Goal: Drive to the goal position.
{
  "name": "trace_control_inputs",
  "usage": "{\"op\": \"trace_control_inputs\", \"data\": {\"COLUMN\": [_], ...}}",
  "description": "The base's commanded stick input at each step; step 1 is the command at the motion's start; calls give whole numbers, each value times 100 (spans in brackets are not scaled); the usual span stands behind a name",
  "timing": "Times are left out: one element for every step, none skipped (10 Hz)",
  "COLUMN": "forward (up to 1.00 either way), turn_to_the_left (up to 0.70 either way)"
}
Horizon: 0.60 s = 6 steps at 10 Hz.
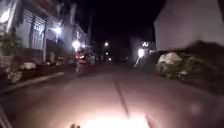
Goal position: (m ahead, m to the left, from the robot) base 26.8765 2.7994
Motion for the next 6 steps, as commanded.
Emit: {"op": "trace_control_inputs", "data": {"forward": [100,100,100,100,100,100], "turn_to_the_left": [-27,-27,-21,0,0,0]}}
